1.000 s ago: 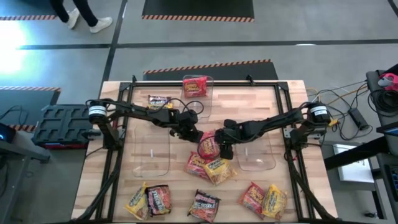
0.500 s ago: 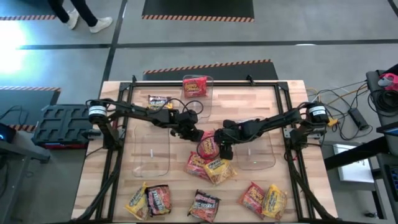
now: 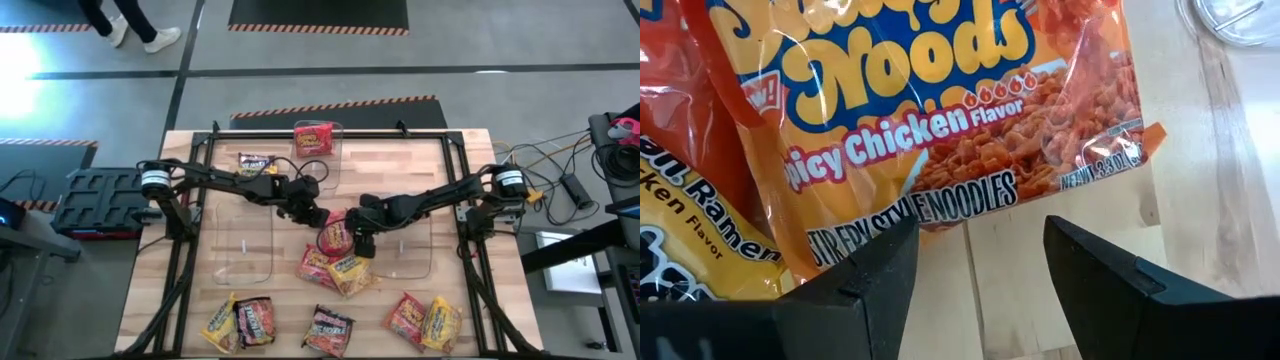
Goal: Sort Maruchan noodles
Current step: Put the top orange pack noodle into the top transparent bin
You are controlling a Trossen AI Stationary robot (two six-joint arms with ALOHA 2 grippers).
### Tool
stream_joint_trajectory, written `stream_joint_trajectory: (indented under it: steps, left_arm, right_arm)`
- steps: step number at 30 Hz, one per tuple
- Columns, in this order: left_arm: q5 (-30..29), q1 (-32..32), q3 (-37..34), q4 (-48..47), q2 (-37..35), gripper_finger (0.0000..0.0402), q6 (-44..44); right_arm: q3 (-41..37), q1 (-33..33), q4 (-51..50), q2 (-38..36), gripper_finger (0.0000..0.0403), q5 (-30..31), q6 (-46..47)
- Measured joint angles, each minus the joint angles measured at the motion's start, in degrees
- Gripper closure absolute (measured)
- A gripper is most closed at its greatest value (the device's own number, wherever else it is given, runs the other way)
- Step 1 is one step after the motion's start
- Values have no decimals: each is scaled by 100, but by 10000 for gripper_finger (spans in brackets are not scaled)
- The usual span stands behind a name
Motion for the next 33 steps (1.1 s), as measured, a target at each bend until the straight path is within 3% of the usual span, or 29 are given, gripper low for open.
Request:
stream_joint_trajectory:
  steps: [13,33]
  left_arm:
    - [259,-20,59,-102,-25,233,147]
    - [-90,-136,61,-200,174,233,212]
  right_arm:
    - [50,2,-117,-405,195,20,144]
    - [135,4,-10,86,195,177,-129]
